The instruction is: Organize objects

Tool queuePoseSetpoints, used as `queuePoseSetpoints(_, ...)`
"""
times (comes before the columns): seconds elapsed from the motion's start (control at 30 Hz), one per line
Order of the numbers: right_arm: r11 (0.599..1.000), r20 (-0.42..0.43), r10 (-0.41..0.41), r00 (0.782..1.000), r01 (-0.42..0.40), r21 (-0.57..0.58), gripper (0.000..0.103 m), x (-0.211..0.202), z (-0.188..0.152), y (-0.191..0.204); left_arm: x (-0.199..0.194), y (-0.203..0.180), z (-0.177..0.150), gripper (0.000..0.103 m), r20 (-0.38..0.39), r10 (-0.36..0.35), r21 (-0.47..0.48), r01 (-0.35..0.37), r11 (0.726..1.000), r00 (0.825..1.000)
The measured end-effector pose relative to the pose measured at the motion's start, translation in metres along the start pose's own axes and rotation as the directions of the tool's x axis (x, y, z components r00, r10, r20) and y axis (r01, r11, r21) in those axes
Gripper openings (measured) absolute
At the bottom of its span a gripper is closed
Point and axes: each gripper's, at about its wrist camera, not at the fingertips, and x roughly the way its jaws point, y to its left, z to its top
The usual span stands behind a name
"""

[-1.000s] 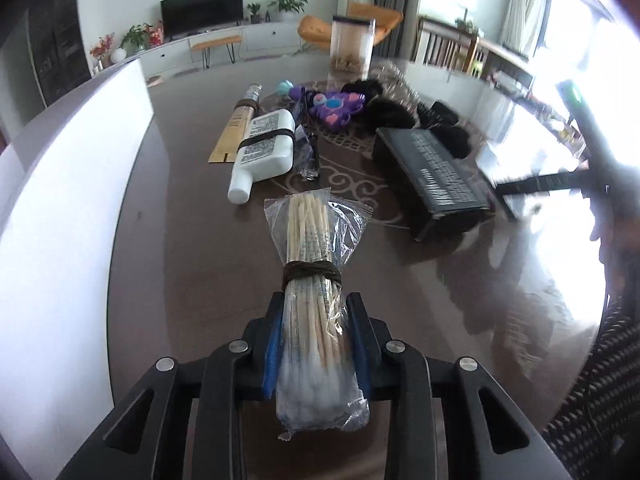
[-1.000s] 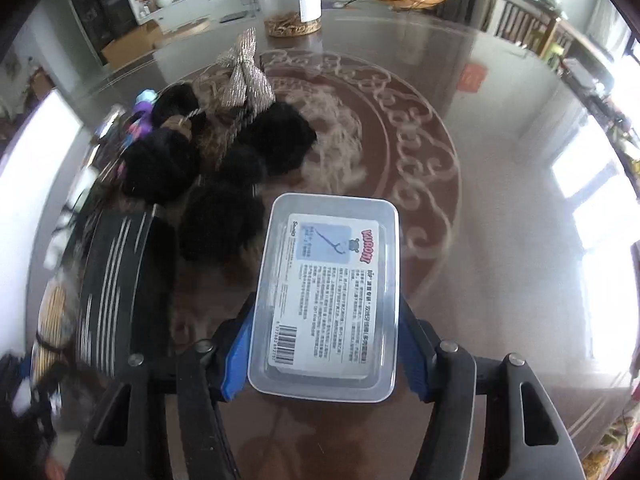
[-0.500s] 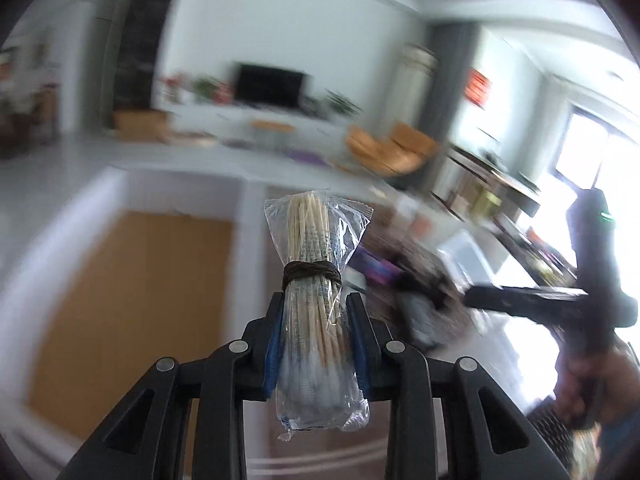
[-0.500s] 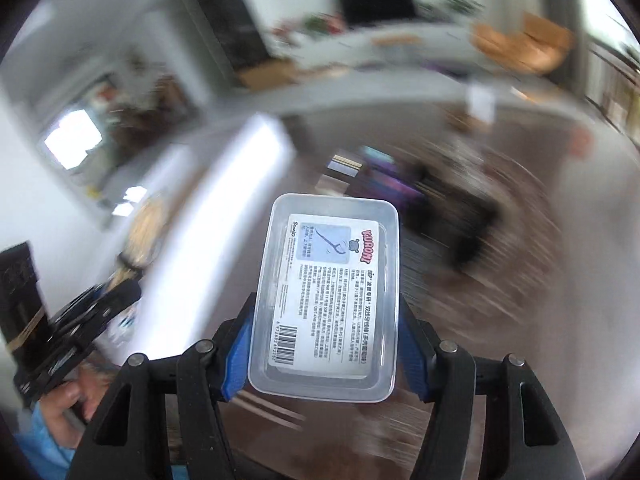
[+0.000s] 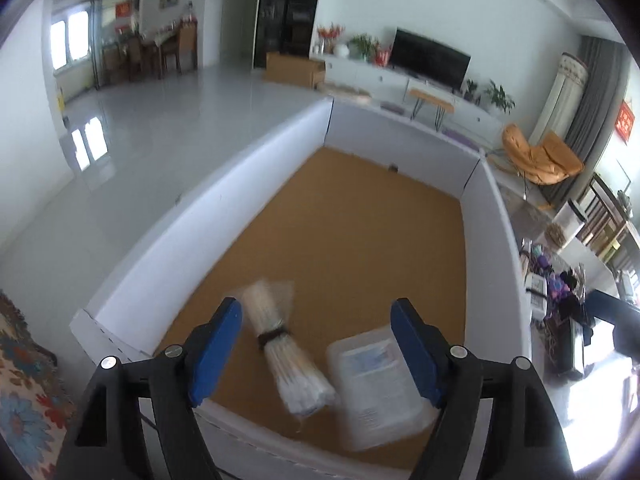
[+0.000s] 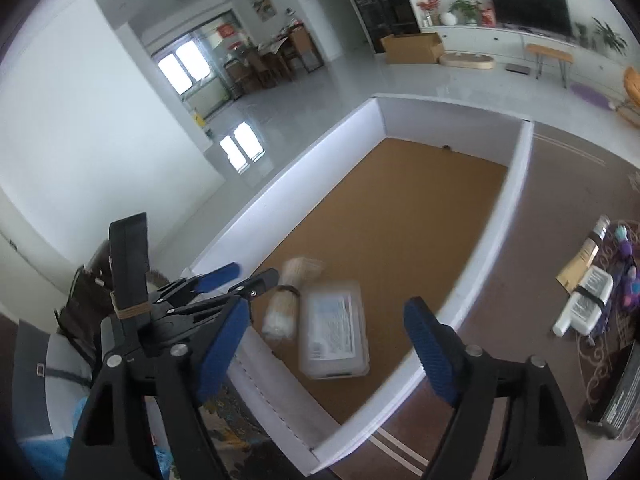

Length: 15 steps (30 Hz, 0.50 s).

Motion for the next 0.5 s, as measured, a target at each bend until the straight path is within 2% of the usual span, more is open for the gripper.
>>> queuePoseSetpoints(0.1,0.996,0.071,-0.087,0.994,0.086,0.021,0.095,-0.031,-0.016,-0.027,-0.013,-0.025,-0.002,0.076,0.030,-0.055,0.032,0.055,0.998,0.998)
queuePoseSetpoints(0.13,0.990,0.097,-0.137,0.986,0.135,0.033,0.096,-0.042,-0.024,-0.041,-0.014,-0.045,-0.007,0.076,0.031,-0.081,0.052,0.079,0.996,0.996)
queuePoseSetpoints(0.2,0.967,0.133,-0.253,0.958,0.248,0.054,0.097,-0.061,-0.040,-0.070,-0.026,-0.077,-0.011,0.076,0.036,-0.153,0.107,0.148,0.983,0.988)
queuePoseSetpoints(0.23,0.946,0.145,-0.323,0.935,0.316,0.068,0.097,-0.071,-0.055,-0.087,-0.035,-0.094,-0.014,0.076,0.038,-0.199,0.144,0.191,0.971,0.979)
queuePoseSetpoints(0.3,0.898,0.138,-0.439,0.888,0.426,0.112,0.097,-0.087,-0.084,-0.122,-0.051,-0.135,-0.024,0.076,0.036,-0.289,0.224,0.274,0.935,0.957)
queuePoseSetpoints(0.33,0.872,0.125,-0.485,0.866,0.468,0.144,0.097,-0.094,-0.102,-0.139,-0.060,-0.158,-0.030,0.079,0.027,-0.340,0.269,0.320,0.908,0.940)
queuePoseSetpoints(0.37,0.846,0.104,-0.525,0.845,0.504,0.177,0.097,-0.101,-0.120,-0.156,-0.068,-0.176,-0.037,0.090,0.014,-0.380,0.303,0.358,0.883,0.925)
queuePoseSetpoints(0.43,0.798,0.055,-0.585,0.809,0.562,0.216,0.097,-0.117,-0.152,-0.185,-0.078,-0.210,-0.056,0.103,-0.031,-0.454,0.356,0.435,0.827,0.890)
queuePoseSetpoints(0.47,0.776,0.027,-0.608,0.794,0.586,0.233,0.097,-0.125,-0.170,-0.197,-0.078,-0.226,-0.068,0.103,-0.055,-0.482,0.371,0.466,0.803,0.875)
queuePoseSetpoints(0.5,0.764,0.007,-0.617,0.787,0.596,0.248,0.097,-0.134,-0.184,-0.206,-0.072,-0.237,-0.075,0.103,-0.077,-0.486,0.378,0.477,0.794,0.870)
